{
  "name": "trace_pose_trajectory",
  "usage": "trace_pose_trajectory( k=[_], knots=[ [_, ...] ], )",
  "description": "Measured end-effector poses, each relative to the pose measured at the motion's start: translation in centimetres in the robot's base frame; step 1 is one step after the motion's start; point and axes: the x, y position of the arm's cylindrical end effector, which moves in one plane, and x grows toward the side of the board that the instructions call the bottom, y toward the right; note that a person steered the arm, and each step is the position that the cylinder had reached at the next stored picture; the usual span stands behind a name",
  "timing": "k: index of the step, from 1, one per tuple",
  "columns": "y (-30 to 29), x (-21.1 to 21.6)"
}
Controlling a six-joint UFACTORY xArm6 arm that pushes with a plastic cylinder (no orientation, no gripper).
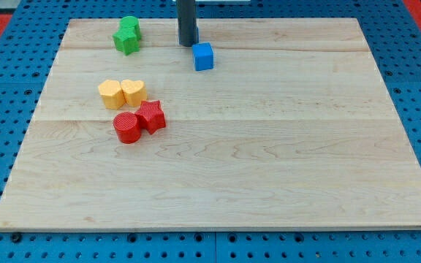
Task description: Move your arm left and up a bit
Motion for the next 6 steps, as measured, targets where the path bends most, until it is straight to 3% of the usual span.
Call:
trace_pose_trajectory(
  k=[3,5,6],
  knots=[
    [-7.4,-1.4],
    [-6.9,-5.1],
    [-3.1,-5.2]
  ],
)
